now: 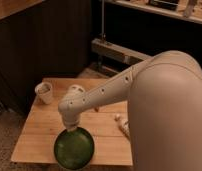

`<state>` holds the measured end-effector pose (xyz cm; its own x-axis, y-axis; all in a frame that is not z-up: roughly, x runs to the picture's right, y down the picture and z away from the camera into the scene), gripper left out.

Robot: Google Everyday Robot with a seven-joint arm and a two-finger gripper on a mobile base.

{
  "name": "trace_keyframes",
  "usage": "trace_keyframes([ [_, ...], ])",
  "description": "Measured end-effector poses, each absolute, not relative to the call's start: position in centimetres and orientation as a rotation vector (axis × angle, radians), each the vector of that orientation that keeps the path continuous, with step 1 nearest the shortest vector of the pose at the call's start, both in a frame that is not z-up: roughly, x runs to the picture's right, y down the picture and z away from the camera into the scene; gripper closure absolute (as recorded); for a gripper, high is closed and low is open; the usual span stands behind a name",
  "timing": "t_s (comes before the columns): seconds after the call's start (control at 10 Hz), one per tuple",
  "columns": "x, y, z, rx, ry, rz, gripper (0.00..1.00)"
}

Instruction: Drag the ceramic bowl in a circle

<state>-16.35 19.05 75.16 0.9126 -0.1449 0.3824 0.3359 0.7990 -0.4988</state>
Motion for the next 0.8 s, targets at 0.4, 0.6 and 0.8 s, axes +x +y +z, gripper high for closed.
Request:
trace_keyframes([
  [0.4, -15.7, 17.4, 77.1, -0.588, -0.339, -0.267, 1.00],
  [0.6, -16.2, 18.1, 76.7, -0.587, -0.343, -0.286, 1.00],
  [0.8, -16.0, 17.8, 77.3, -0.583, -0.345, -0.308, 1.00],
])
